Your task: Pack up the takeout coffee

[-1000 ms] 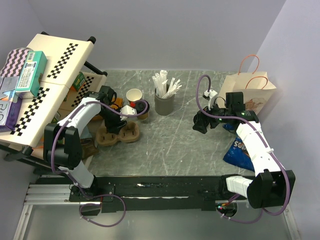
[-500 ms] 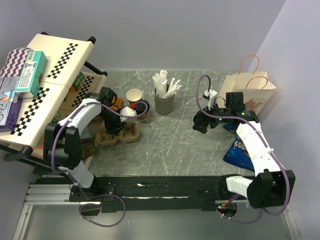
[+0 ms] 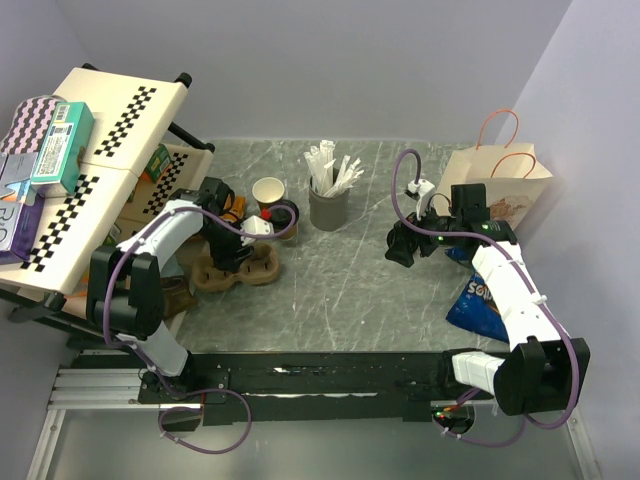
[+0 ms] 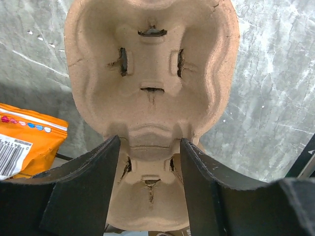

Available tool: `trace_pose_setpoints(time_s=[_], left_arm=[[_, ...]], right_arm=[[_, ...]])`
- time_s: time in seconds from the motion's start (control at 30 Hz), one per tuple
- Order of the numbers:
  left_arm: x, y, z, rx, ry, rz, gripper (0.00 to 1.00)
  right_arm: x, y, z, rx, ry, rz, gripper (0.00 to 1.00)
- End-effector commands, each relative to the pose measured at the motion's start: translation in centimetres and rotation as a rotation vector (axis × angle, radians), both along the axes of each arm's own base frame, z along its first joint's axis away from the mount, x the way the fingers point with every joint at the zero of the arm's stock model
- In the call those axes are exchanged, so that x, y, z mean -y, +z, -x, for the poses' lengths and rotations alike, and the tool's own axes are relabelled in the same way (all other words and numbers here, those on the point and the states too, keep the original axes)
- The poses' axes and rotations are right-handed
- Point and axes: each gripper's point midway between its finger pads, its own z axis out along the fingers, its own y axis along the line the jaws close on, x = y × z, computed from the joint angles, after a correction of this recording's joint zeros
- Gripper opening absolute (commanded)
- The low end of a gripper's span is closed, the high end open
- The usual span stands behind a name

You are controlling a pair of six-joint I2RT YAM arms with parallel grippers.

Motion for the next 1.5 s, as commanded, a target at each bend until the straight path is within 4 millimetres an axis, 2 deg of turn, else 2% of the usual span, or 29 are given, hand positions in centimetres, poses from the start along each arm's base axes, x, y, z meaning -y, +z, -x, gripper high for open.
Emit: trace_pose_setpoints(time_s=[0.0, 0.1, 0.2, 0.33, 0.47, 0.57, 0.67, 0.8, 0.97, 1.07, 1.1, 1.27, 1.3, 1.37, 1.4, 1.47], left_arm=[[0.4, 1.3, -0.6, 0.072, -0.01, 0.021, 0.59], [0.3, 1.3, -0.5, 0.07, -0.01, 0.015, 0.58], [0.2, 1.1, -0.2, 0.055, -0.011, 0.012, 0.51], [0.4, 1.3, 0.1, 0.029, -0.012, 0.017, 0.32], [0.5, 1.7, 0.2, 0.025, -0.015, 0.024, 0.31], [0.5, 2.1, 0.3, 0.024, -0.009, 0.025, 0.25], [0.6, 3.2, -0.1, 0.035, 0.001, 0.032, 0.21], [1.0, 5.6, -0.9, 0.088, 0.015, 0.06, 0.16], [1.5, 7.5, -1.1, 0.123, 0.032, 0.096, 0.14], [2.1, 8.4, -0.6, 0.112, 0.03, 0.132, 0.05], [2.3, 8.8, -0.4, 0.113, 0.03, 0.147, 0.01], [4.3, 10.7, 0.8, 0.097, 0.001, 0.232, 0.01], [4.6, 11.1, 1.0, 0.095, -0.006, 0.24, 0.01], [5.8, 11.8, 1.9, 0.083, -0.036, 0.256, 0.01], [6.3, 12.2, 2.3, 0.084, -0.051, 0.268, 0.01], [7.6, 12.5, 3.4, 0.074, -0.085, 0.278, 0.01]], right_arm=[[-0.2, 0.6, -0.8, 0.027, 0.004, -0.015, 1.0], [-0.2, 0.5, -0.9, 0.024, 0.003, -0.016, 1.0], [-0.2, 0.6, -1.2, 0.023, 0.001, -0.016, 1.0], [-0.3, 0.6, -1.4, 0.02, 0.003, -0.017, 1.0], [-0.3, 0.7, -1.7, 0.019, 0.003, -0.019, 1.0], [-0.4, 0.6, -1.8, 0.014, 0.005, -0.021, 1.0], [-0.4, 0.8, -2.0, 0.018, 0.004, -0.022, 1.0], [-0.4, 0.9, -2.2, 0.022, 0.004, -0.021, 1.0], [-0.4, 0.9, -2.2, 0.018, 0.004, -0.025, 1.0], [-0.5, 1.6, -2.2, 0.03, 0.008, -0.03, 1.0], [-0.7, 2.3, -2.3, 0.045, 0.015, -0.037, 1.0], [-0.4, 6.1, -2.8, 0.139, 0.007, -0.026, 1.0], [-0.3, 7.8, -3.3, 0.183, -0.002, -0.021, 1.0], [0.3, 10.0, -4.1, 0.233, -0.046, 0.0, 1.0], [0.6, 12.6, -4.7, 0.303, -0.065, 0.003, 1.0], [2.4, 15.0, -6.3, 0.364, -0.2, 0.045, 0.98]])
